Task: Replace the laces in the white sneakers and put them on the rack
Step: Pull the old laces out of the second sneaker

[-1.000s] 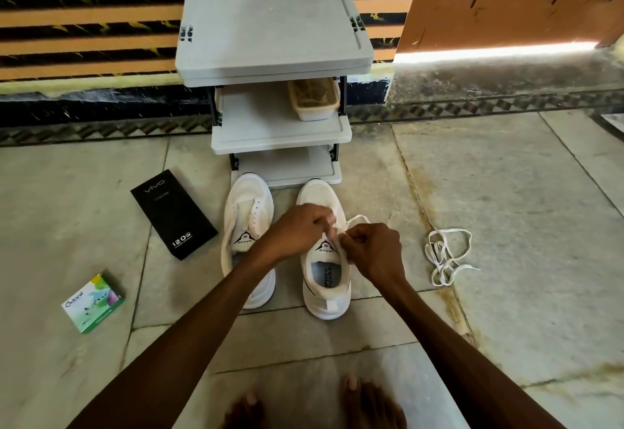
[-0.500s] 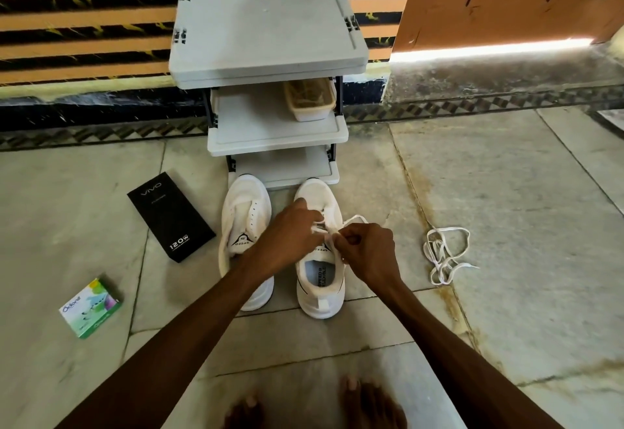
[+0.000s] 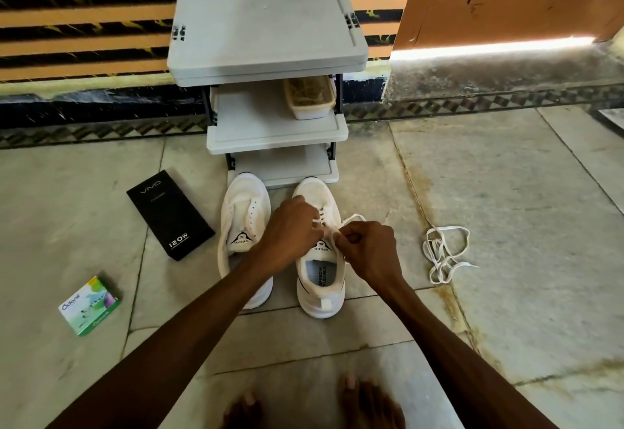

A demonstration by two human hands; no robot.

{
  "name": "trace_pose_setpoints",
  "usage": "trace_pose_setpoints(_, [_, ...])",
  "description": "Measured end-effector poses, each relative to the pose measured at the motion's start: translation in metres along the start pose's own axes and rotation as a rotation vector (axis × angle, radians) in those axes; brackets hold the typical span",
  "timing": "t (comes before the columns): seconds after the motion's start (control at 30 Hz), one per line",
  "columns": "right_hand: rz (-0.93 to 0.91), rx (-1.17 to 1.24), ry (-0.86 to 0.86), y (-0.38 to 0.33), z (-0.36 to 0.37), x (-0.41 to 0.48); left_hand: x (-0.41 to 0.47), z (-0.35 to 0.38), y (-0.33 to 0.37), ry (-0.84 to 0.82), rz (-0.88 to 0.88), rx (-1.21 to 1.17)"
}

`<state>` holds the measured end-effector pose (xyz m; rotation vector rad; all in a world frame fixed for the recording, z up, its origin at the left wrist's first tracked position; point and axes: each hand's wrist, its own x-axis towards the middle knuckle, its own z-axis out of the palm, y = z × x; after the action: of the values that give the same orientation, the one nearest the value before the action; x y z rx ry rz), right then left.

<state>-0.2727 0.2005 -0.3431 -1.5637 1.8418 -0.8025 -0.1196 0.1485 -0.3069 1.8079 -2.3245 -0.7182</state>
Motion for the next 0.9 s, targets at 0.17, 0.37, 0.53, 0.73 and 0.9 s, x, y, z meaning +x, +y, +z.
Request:
trace_pose_setpoints(0.17, [0.002,-0.016,0.009,0.001,-0.003,0.000,-0.005,0.007,0.002,0.072,-0.126,-0.330])
trace_pose_setpoints(0.37, [0.020,-0.041,-0.010,0.009,-0.012,0.005,-0.005,-0.013,-0.016,0.153,-0.403,-1.690])
trace_pose_setpoints(0.53, [0.028,-0.032,-0.038,0.006,-0.010,0.006,-0.001,-0.031,-0.026,0.122,-0.424,-1.796])
trace_pose_setpoints(0.73, [0.030,-0.122,-0.038,-0.003,-0.013,0.005,-0.004,-0.011,-0.020,0.023,-0.297,-0.388])
trace_pose_setpoints(0.9, [-0.037,-0.317,-0.068,-0.008,-0.002,0.009,-0.037,0.012,0.014,0.340,-0.162,0.336])
